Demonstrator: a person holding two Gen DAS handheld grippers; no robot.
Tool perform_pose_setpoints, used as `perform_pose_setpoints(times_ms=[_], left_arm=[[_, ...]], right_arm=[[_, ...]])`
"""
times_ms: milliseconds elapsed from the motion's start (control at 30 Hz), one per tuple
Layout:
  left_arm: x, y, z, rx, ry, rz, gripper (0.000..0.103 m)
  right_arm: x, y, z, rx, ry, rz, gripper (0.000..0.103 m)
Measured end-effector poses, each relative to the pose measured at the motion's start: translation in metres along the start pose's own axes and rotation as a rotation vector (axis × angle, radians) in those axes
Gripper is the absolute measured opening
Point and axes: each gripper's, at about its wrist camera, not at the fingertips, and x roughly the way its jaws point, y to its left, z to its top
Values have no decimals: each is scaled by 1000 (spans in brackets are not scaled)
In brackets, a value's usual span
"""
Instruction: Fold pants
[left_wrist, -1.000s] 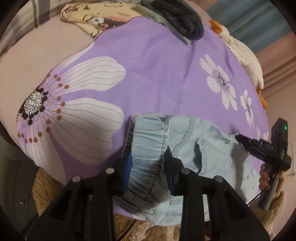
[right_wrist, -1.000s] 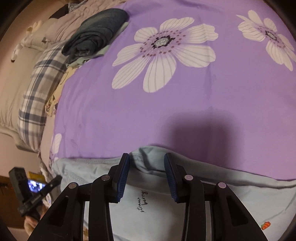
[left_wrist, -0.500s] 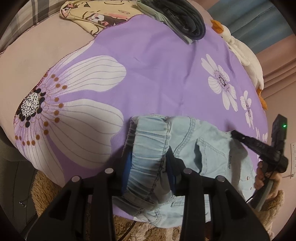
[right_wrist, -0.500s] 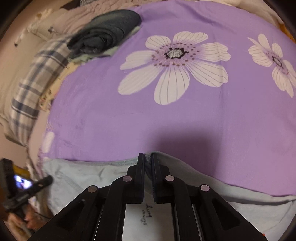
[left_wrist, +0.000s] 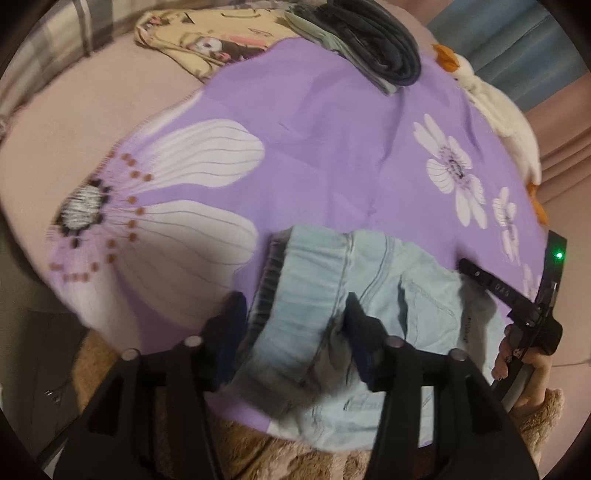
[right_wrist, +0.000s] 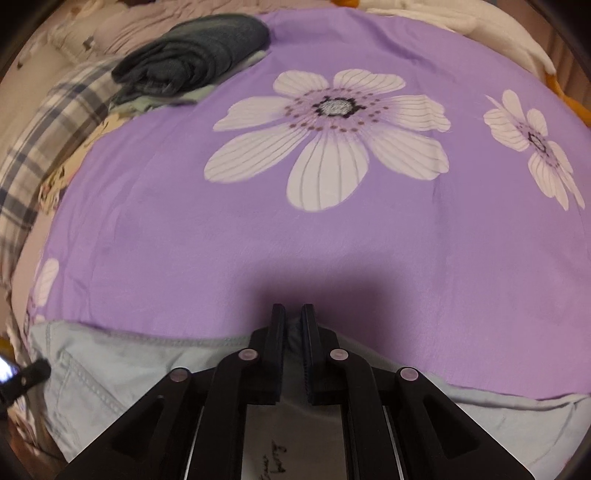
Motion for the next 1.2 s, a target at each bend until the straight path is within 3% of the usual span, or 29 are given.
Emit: perform_pose_setpoints(times_ms=[67,100,133,167,233,333,433,567,733,900,1033,1200], left_arm=[[-17,-6,-1,18,-37,-29,59],[-27,-10,0,27,-62,-50,70],[-37,-15,0,33,-92,-68,79],[-48,-21,2,43,-125,-92,80],[-60,-36,5,75,-152,-140,80],[-53,-68,12,144,-128,-217,80],[-24,-103,16,200,-75,-209,75],[28,-150,16,246,60,-268,52],[84,-195,10,318,148,-261,35],[127,-209,2,323,205,-200,33],[122,-211,0,329,187,-185,35],[119,-208,-1,329,185,-183,35]], right_arm=[[-2,-5,1,33,-8,-2,8],[-5,-12,3,61,-5,21,12],[-8,-17,3,82,-6,36,22],[-17,-28,3,123,-18,57,37],[-41,-56,-1,204,-84,91,48],[-78,-108,-16,322,-140,74,49],[-106,-167,-37,448,-161,8,50],[-142,-245,-83,602,-163,-182,53],[-167,-333,-148,840,-171,-223,55],[-183,-373,-178,964,-223,-264,55],[-184,-390,-176,980,-281,-198,55],[-158,-408,-163,975,-226,-169,55]])
